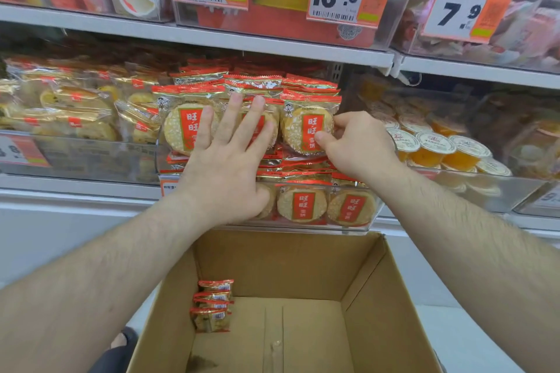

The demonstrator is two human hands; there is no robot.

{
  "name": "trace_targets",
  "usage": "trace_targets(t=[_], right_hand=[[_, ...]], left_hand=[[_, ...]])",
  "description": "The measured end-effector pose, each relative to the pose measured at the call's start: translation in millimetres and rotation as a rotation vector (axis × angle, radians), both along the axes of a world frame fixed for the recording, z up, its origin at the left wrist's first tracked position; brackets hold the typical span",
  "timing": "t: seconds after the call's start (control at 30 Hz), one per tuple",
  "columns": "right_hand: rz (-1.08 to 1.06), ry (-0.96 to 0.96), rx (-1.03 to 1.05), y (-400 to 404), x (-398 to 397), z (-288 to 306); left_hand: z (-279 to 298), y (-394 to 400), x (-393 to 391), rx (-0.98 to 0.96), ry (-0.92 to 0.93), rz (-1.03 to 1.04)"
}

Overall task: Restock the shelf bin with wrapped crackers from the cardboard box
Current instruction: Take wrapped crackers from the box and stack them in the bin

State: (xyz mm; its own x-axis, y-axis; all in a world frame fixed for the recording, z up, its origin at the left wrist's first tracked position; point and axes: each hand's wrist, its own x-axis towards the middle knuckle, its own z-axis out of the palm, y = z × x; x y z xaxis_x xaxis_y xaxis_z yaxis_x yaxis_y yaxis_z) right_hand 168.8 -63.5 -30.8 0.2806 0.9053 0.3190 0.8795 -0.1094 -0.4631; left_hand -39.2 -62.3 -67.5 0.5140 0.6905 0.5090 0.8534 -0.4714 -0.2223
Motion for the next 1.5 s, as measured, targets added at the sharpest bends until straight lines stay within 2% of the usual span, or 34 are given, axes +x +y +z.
trace_targets(t=[0.13,0.27,0.53,1.0,1.2,1.3,1.5], right_hand=[[0.049,-0.03,-0.069,0.0,-0.2,-5.2],[0.073,-0.081,-0.115,0.9,-4.5,-10.2],[0.085,0.052,-0.103,-1.9,0.8,-13.3],[0.018,0.082,-0.04,-6.6,3.0,-11.8],[0.028,-0.021,0.222,-32.6,-2.5,-22.0],[0.158,-0.248,0.35,-48.8,-6.5,-38.0],[0.197,-0.307,0.326,-57.8,-21.5,-56.7]], left_hand=[[2.6,9.7,4.4,-0.089,0.044,0.016],[-1.3,11.5,4.5,-0.092,0.013,0.017],[-8.0,8.9,-5.0,-0.029,-0.084,-0.013],[-19.6,1.7,-1.1,0.141,-0.234,-0.093],[-26.1,-4.8,-2.2,0.123,-0.211,-0.088],[-32.1,-3.9,-5.2,0.103,-0.213,-0.092],[-32.9,-0.9,-6.7,0.104,-0.221,-0.092]])
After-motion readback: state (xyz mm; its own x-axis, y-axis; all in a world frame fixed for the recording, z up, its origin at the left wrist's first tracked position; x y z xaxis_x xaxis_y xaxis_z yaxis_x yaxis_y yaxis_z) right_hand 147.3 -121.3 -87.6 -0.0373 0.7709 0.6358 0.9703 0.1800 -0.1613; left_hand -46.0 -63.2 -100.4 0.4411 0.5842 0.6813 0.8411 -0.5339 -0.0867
